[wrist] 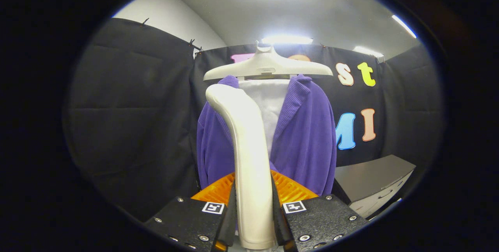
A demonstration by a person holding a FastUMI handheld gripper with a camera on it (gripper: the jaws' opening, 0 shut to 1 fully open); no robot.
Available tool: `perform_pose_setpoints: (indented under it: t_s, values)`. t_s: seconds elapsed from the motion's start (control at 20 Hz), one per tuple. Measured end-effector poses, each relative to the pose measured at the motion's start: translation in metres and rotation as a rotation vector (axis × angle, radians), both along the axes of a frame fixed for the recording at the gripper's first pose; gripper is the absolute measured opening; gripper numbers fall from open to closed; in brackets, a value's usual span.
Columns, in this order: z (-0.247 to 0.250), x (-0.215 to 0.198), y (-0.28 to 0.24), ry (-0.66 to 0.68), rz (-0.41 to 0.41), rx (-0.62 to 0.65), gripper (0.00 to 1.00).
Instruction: Iron the clothes twice with a garment steamer, once on the left side and once on the right side.
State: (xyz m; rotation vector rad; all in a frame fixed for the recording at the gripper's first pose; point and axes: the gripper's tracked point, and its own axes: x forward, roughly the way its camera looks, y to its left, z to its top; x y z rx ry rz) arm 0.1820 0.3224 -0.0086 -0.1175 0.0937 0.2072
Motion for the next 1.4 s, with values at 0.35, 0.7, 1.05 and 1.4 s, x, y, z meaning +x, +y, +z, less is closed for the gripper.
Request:
perform_pose_setpoints:
  t_s: [0.35, 0.7, 1.05, 1.4]
  values:
    - [-0.030, 0.025, 0.020, 0.035, -0.051, -0.060, 0.40]
    - [-0.079, 0.027, 0.010, 0.101, -0.076, -0.114, 0.40]
    - [-0.127, 0.010, 0.005, 0.180, -0.070, -0.132, 0.40]
    - [-0.181, 0.001, -0.001, 0.284, -0.066, -0.166, 0.41]
